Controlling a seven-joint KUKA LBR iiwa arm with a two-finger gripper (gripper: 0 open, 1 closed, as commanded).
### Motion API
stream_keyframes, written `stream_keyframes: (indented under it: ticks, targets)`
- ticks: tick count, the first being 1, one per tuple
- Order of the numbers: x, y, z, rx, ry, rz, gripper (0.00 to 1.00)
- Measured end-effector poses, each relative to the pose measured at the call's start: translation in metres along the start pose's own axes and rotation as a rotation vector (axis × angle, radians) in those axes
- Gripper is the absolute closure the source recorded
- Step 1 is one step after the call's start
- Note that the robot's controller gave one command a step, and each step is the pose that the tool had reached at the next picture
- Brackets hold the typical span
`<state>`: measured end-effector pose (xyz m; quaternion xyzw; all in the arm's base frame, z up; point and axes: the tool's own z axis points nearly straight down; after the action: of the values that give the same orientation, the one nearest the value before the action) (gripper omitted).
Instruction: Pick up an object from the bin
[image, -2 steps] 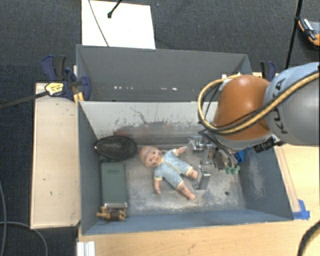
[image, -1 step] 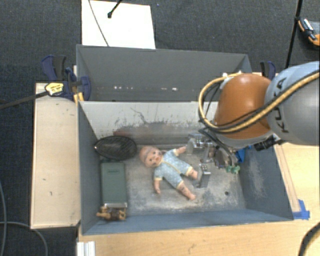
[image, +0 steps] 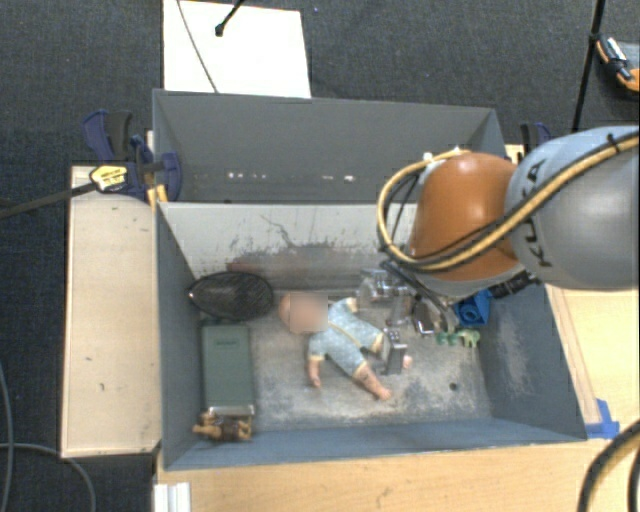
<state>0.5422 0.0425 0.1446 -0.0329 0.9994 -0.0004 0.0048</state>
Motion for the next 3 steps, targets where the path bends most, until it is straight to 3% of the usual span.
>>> stream_keyframes:
  ticks: [1, 2, 3]
  targets:
    - [0.009, 0.000, 0.070, -0.003, -0.010, -0.058, 1.00]
    - [0.009, 0.000, 0.070, -0.003, -0.010, -0.057, 1.00]
    - [0.020, 0.000, 0.021, -0.002, 0.013, -0.064, 1.00]
